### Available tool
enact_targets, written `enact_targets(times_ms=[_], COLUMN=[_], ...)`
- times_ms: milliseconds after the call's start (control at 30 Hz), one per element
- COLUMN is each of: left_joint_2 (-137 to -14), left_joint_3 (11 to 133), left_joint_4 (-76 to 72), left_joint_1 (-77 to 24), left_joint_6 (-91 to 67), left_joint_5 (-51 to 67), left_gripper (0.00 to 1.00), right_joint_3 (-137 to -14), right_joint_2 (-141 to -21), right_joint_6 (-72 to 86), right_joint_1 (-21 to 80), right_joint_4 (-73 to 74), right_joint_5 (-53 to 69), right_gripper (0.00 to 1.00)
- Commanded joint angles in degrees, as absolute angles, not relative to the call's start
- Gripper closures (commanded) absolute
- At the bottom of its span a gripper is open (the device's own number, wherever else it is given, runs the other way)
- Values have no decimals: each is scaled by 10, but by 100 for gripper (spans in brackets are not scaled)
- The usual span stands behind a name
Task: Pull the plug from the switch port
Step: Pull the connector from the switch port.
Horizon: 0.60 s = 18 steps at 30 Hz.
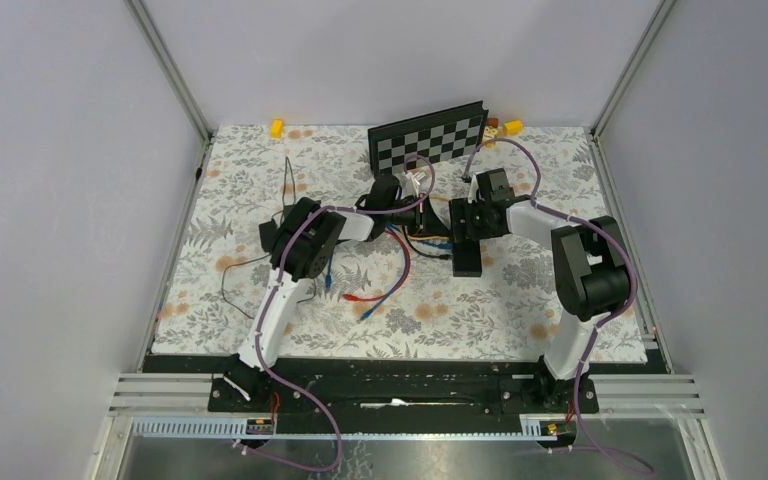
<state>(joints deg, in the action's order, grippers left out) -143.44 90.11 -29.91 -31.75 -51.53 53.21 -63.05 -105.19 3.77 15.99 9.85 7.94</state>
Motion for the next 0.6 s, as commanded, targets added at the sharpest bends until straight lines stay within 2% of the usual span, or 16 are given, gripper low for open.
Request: enact_targets(times_ms=[0,567], left_joint_2=[-1472,-1461], left_joint_3=[871,848], left_joint_4=[-207,-228], left_joint_1=[-326,-326], left_joint_6=[-489,-515], left_joint_5=[501,476], left_gripper=[100,100], right_joint_3=[-632,-633], right_joint_2=[-1068,-1070], right_joint_6=[16,24], right_joint_1=[158,157], right_joint_4=[111,112], right_joint_5=[29,35], right_gripper=[31,37])
